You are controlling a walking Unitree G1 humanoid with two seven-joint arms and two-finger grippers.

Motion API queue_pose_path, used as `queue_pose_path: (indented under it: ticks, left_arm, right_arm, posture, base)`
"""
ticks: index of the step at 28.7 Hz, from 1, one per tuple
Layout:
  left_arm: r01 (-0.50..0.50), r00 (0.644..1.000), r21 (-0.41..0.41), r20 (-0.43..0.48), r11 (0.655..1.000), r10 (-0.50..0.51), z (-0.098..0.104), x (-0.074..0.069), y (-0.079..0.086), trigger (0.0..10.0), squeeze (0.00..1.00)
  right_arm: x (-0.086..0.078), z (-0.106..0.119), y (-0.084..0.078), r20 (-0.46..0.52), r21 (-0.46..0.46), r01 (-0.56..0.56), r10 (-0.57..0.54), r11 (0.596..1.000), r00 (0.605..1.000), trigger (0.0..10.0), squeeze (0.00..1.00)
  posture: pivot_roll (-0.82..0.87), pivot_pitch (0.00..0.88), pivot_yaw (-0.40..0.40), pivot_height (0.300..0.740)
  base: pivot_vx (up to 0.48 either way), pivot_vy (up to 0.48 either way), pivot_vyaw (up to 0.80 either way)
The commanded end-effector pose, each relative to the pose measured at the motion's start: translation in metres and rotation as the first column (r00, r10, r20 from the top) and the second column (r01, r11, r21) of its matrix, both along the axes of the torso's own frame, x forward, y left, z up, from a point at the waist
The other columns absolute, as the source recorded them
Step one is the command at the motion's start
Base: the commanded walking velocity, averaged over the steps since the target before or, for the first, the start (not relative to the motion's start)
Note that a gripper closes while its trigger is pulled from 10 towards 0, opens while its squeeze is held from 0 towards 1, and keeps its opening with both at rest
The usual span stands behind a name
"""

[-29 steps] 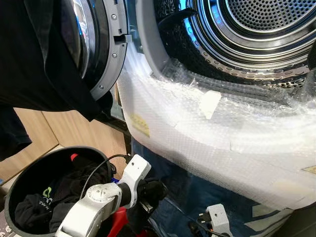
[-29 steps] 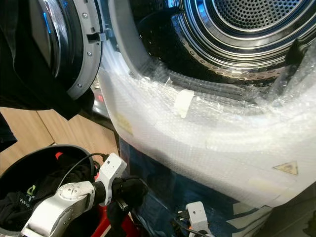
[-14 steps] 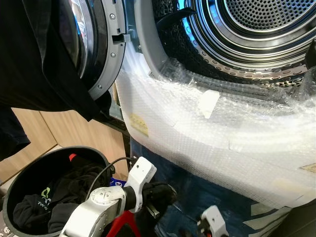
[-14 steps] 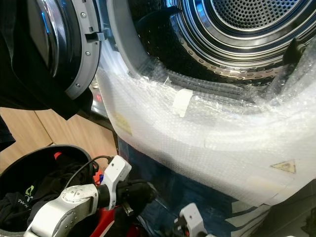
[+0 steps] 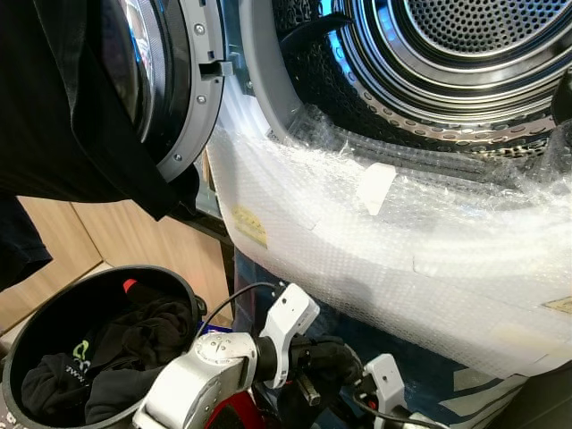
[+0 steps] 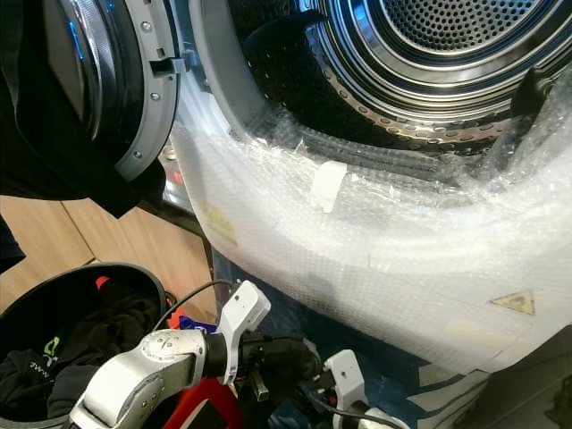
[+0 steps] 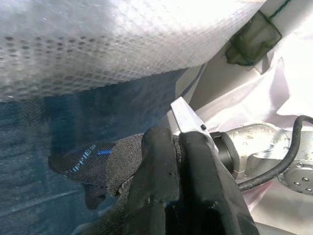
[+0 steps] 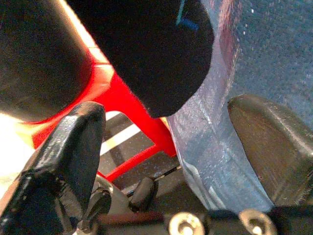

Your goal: Clothes washing

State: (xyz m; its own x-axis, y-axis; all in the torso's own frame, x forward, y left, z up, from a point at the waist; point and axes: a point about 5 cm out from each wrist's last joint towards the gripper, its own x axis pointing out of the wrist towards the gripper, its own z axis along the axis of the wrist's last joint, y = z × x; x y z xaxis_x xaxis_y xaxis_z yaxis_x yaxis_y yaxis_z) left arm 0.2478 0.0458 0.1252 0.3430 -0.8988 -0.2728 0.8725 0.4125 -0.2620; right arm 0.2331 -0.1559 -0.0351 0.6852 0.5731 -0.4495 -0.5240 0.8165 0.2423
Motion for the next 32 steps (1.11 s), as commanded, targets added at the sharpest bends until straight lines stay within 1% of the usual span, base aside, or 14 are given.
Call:
queue_pose_path:
  ticks: [1,3,5,8,9,13,15,17,20,22,25,29,30,32]
  left_arm:
    - [0.016,1.000,-0.013,0.006,1.000,-0.016,0.005,-0.003,-0.003,0.0,0.00]
    - [0.014,1.000,-0.012,0.000,1.000,-0.014,0.005,-0.003,-0.003,0.0,0.00]
    - [0.011,1.000,-0.017,-0.004,1.000,-0.011,0.005,-0.004,-0.003,0.0,0.00]
    - [-0.001,1.000,-0.015,-0.013,1.000,0.000,0.002,-0.003,-0.003,0.0,0.00]
    - [-0.002,1.000,-0.017,-0.018,1.000,0.002,0.002,-0.004,-0.004,0.0,0.00]
    - [-0.006,1.000,-0.030,-0.018,1.000,0.005,0.003,-0.004,-0.004,0.0,0.00]
    - [-0.017,1.000,-0.044,-0.026,0.999,0.015,0.005,-0.003,-0.004,0.0,0.00]
    - [-0.020,0.999,-0.049,-0.029,0.999,0.019,0.005,-0.003,-0.004,0.0,0.00]
    - [-0.030,0.999,-0.048,-0.034,0.998,0.029,0.004,-0.003,-0.004,0.0,0.00]
    - [-0.046,0.998,-0.053,-0.036,0.998,0.044,0.004,-0.002,-0.003,0.0,0.00]
    - [-0.057,0.998,-0.061,-0.035,0.997,0.055,0.004,-0.002,-0.003,0.0,0.00]
    - [-0.055,0.998,-0.051,-0.035,0.997,0.054,0.003,-0.002,-0.003,0.0,0.00]
    - [-0.049,0.998,-0.048,-0.033,0.998,0.047,0.003,-0.002,-0.003,0.0,0.00]
    - [-0.049,0.998,-0.049,-0.034,0.998,0.047,0.003,-0.002,-0.003,0.0,0.00]
  right_arm:
    - [0.003,0.003,0.000,0.022,0.018,0.016,-0.016,1.000,1.000,10.0,0.00]
    - [0.004,0.004,-0.003,0.032,0.004,0.027,-0.027,1.000,0.999,10.0,0.00]
    - [0.005,0.005,-0.008,0.043,0.005,0.078,-0.078,0.997,0.996,10.0,0.00]
    - [0.005,0.005,-0.007,0.045,0.023,0.089,-0.090,0.996,0.995,10.0,0.00]
    - [0.005,0.006,-0.006,0.047,0.046,0.104,-0.107,0.993,0.993,10.0,0.00]
    - [0.006,0.006,-0.004,0.049,0.060,0.116,-0.119,0.991,0.992,10.0,0.00]
    - [0.007,0.006,0.000,0.049,0.067,0.115,-0.118,0.991,0.992,10.0,0.00]
    - [0.010,0.009,0.004,0.054,0.120,0.142,-0.149,0.983,0.987,10.0,0.00]
    - [0.011,0.011,0.005,0.056,0.163,0.145,-0.156,0.976,0.986,10.0,0.00]
    - [0.008,0.010,0.009,0.048,0.194,0.094,-0.105,0.977,0.993,10.0,0.00]
    - [0.006,0.009,0.010,0.046,0.193,0.090,-0.101,0.977,0.994,10.0,0.00]
    - [0.006,0.010,0.010,0.042,0.224,0.109,-0.122,0.968,0.992,10.0,0.00]
    - [0.008,0.012,0.011,0.043,0.250,0.128,-0.143,0.960,0.989,10.0,0.00]
    - [0.009,0.013,0.011,0.040,0.274,0.139,-0.155,0.952,0.987,10.0,0.00]
  posture:
    - [0.15,0.003,0.027,0.740]
    - [0.15,0.000,0.028,0.740]
    - [0.15,0.000,0.030,0.740]
    - [0.15,0.000,0.030,0.740]
    - [0.15,0.000,0.030,0.740]
    - [0.14,0.000,0.031,0.740]
    - [0.14,0.000,0.031,0.740]
    - [0.15,0.000,0.027,0.740]
    - [0.15,0.000,0.027,0.740]
    - [0.15,0.000,0.027,0.740]
    - [0.15,0.000,0.023,0.740]
    - [0.15,0.000,0.021,0.740]
    - [0.15,0.000,0.020,0.740]
    - [0.15,0.000,0.021,0.740]
  base:
    - [0.000,0.000,0.00]
    - [0.000,0.000,0.00]
    - [0.000,0.000,0.00]
    - [0.000,0.000,0.00]
    - [0.000,0.000,0.00]
    - [0.000,0.000,0.00]
    - [0.000,0.000,0.00]
    - [0.000,0.000,0.00]
    - [0.000,0.000,0.00]
    - [0.000,0.000,0.00]
    - [0.000,0.000,0.00]
    - [0.000,0.000,0.00]
    - [0.000,0.000,0.00]
    - [0.000,0.000,0.00]
